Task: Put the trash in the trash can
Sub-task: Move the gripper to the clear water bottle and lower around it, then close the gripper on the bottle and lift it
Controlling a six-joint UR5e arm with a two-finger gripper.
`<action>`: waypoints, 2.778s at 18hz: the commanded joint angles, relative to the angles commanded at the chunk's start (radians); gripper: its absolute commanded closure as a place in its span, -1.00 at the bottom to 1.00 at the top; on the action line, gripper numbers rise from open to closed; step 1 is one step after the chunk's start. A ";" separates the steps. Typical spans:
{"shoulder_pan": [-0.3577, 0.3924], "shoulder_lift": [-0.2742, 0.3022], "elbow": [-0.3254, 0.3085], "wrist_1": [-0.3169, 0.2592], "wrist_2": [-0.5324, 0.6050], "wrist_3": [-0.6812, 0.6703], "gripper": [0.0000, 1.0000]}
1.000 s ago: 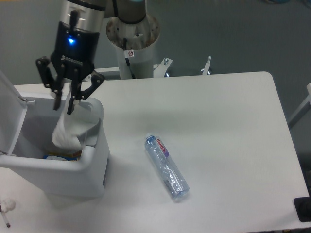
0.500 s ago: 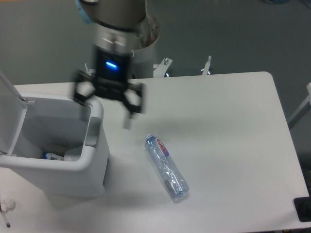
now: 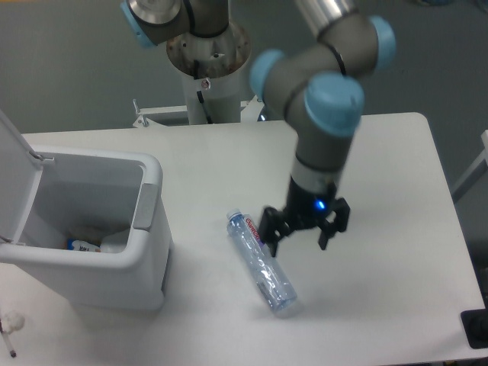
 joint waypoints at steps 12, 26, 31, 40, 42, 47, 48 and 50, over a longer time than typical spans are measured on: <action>-0.092 -0.170 0.160 -0.172 0.044 -0.078 -1.00; -0.106 -0.209 0.201 -0.164 0.074 -0.126 0.12; -0.100 -0.136 0.227 -0.161 0.055 -0.126 0.12; -0.069 -0.025 0.379 -0.096 -0.087 -0.173 0.12; -0.071 0.010 0.378 -0.001 -0.158 -0.172 0.12; -0.086 0.072 0.388 0.148 -0.293 -0.164 0.12; -0.097 0.085 0.396 0.168 -0.323 -0.167 0.12; -0.126 0.119 0.405 0.178 -0.371 -0.167 0.12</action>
